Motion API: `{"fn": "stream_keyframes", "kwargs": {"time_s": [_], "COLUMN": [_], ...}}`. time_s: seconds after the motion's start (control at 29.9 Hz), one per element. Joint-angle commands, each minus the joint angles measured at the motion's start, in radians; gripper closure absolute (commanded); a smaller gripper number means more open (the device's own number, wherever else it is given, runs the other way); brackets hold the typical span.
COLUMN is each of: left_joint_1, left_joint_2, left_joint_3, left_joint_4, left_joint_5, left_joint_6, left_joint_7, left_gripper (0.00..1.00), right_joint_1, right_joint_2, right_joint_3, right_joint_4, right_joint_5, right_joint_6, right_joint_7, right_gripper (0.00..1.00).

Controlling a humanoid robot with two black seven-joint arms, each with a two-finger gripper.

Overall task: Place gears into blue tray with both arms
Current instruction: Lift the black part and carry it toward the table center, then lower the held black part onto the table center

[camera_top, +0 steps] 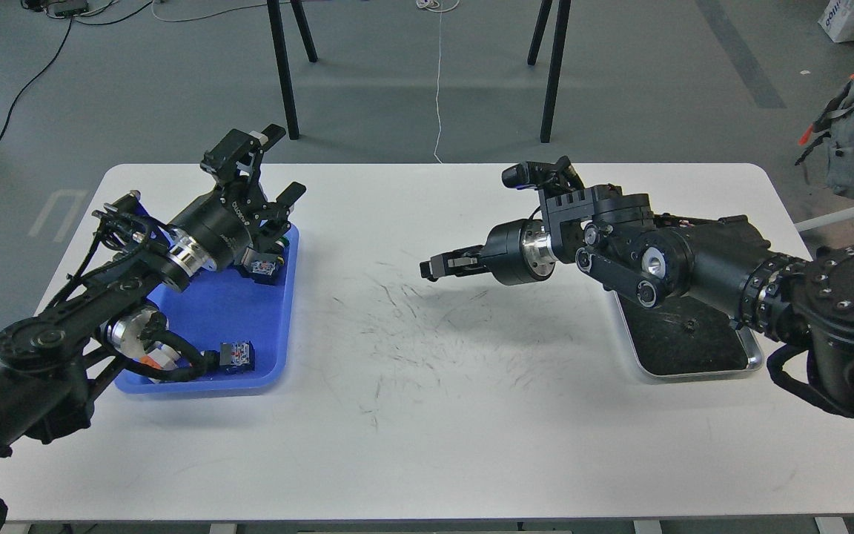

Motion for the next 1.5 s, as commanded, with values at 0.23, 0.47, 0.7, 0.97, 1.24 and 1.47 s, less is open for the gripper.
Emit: {"fn": "stream_keyframes", "kwargs": {"time_s": [0.23,0.47,0.7,0.97,1.24,1.47], "left_joint_1": [0.000,0.002,0.002,-0.001,-0.001,0.002], "left_joint_2": [0.002,0.002,0.002,0.003,0.012,0.015], "left_joint_3": [0.000,0.000,0.000,0.002,0.002,0.002], "left_joint_4": [0.000,0.000,0.002,0.000,0.000,0.000], "left_joint_5": [0.002,0.002,0.002,0.002,0.002,0.002], "left_joint_6": [0.001,0.001,0.001,0.000,-0.003,-0.002], "left_joint_7": [0.000,0.000,0.000,0.000,0.000,0.000], "left_gripper": [0.00,0.00,0.00,0.00,0.00,0.00], "right_joint_1": [0.032,0.037,0.043,0.063,0.101,0.141], "right_joint_2": [0.004,0.004,0.004,0.004,-0.075,-0.095], "right_joint_3": [-0.017,-0.075,-0.072,-0.017,-0.022,-0.020], "right_joint_4": [0.003,0.006,0.088,0.231,0.528,0.629], "right_joint_5": [-0.014,-0.014,-0.015,0.000,-0.014,-0.032], "right_joint_6": [-0.077,-0.135,-0.140,-0.131,-0.129,-0.141], "right_joint_7": [0.000,0.000,0.000,0.000,0.000,0.000], "right_gripper": [0.86,0.86,0.86,0.85,0.85,0.85]}}
